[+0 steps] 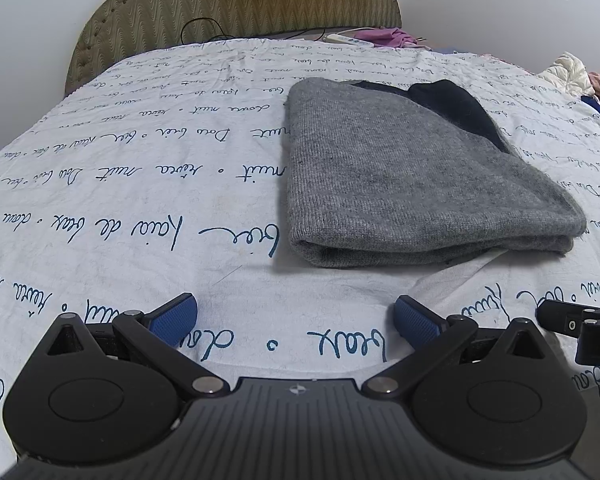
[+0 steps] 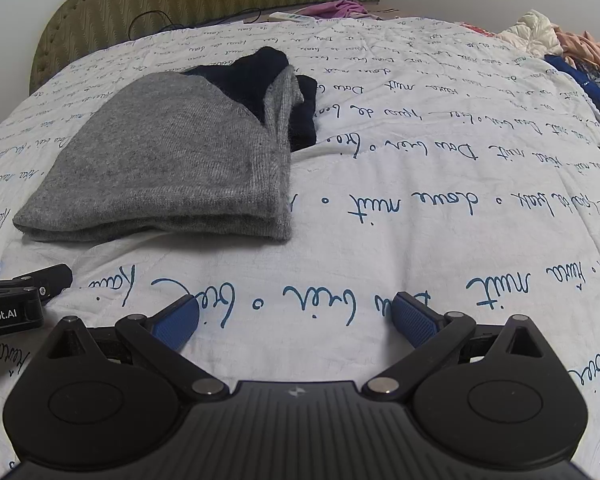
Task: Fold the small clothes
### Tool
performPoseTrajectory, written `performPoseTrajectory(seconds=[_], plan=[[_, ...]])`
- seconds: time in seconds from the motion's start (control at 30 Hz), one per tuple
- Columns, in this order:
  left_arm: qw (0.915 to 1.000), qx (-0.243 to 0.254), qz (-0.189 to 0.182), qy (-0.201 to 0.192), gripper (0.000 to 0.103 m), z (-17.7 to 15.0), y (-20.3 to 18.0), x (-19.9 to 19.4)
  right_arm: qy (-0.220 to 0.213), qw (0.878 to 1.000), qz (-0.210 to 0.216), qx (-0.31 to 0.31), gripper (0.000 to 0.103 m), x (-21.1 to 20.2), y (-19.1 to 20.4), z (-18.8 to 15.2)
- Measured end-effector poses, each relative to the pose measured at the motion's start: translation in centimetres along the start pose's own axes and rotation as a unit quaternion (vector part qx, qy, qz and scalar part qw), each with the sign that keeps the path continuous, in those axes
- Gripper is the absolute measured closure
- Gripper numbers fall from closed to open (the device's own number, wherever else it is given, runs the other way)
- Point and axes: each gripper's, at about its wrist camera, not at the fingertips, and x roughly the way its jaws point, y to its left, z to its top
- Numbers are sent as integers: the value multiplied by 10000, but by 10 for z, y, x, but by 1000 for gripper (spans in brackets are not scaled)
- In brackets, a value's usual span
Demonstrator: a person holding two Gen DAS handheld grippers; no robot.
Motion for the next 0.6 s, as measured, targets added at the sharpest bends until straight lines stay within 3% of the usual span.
performPoseTrajectory(seconds=[0.3,0.6], plan=[[9998,-120,-7,160,0,4,-5,-13,352,9992,17,-170,0,-2,0,10],[9997,-196,-57,105,0,12,-7,-34,315,9986,-49,-421,0,-14,8,10]])
